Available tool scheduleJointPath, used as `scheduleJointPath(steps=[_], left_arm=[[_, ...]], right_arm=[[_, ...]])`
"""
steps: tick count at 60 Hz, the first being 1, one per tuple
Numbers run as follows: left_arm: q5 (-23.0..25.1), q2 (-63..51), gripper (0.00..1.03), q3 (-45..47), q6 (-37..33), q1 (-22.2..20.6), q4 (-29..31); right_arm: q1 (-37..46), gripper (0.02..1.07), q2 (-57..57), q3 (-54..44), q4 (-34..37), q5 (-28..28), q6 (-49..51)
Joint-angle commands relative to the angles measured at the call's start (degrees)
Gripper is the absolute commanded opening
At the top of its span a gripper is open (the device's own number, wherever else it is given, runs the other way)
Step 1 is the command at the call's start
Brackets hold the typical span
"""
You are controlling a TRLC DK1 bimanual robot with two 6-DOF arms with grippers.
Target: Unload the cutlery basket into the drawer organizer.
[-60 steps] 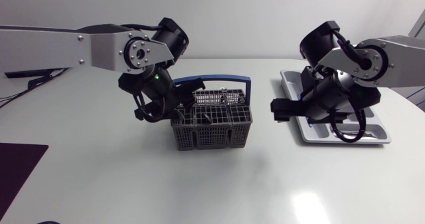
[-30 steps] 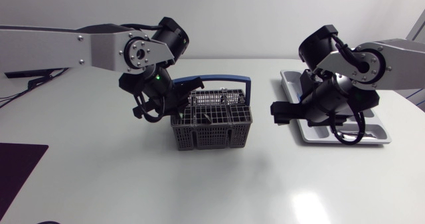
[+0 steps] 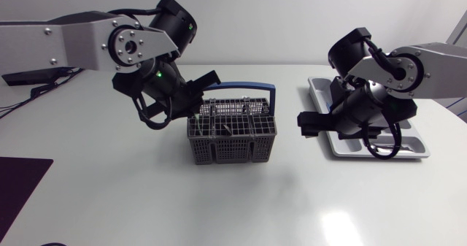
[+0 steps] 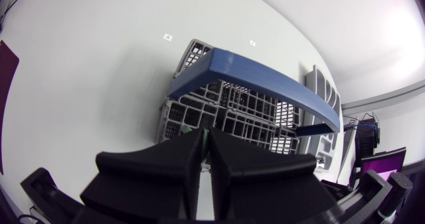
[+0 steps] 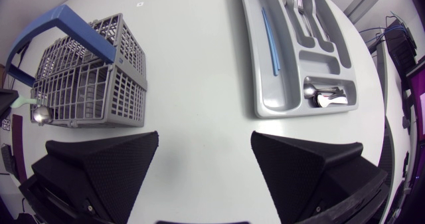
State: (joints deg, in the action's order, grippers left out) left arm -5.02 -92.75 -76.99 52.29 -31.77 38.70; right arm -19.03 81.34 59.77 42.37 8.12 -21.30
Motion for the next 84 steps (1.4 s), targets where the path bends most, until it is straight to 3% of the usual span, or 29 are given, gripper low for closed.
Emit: scheduleJointPath(steps=[1,19,38,56,63,68,79,84], left_arm=[[0.4,2.6,0.03,1.1,-0.8,0.5,-0.5],[1.3,7.5,0.04,0.7,-2.2,0.4,1.7],[1.3,10.7,0.04,-1.8,-3.8,-0.3,8.1],[1.4,16.4,0.04,-1.2,-8.1,-3.1,8.1],[3.9,18.0,0.03,-1.1,-10.3,-4.7,8.1],[7.0,18.2,0.03,-0.9,-11.8,-5.0,8.1],[13.0,17.1,0.03,-0.4,-16.7,-7.2,8.1],[15.6,15.9,0.03,-0.2,-18.5,-7.6,8.1]], right_arm=[[-0.3,1.02,0.1,-1.5,1.4,0.3,-1.9],[-0.9,1.02,-0.7,-1.8,1.8,0.3,-2.6],[-1.9,1.02,-2.9,-1.8,1.9,0.4,-2.8],[-2.4,1.02,-7.5,-2.6,0.8,-0.7,1.3],[-2.4,1.02,-11.1,-6.4,-4.9,-4.4,5.6],[-0.4,1.02,-14.8,-9.6,-9.3,-12.3,9.3],[0.1,1.02,-16.3,-9.6,-7.6,-20.3,22.4],[0.0,1.02,-16.0,-8.8,-5.0,-27.2,32.4]])
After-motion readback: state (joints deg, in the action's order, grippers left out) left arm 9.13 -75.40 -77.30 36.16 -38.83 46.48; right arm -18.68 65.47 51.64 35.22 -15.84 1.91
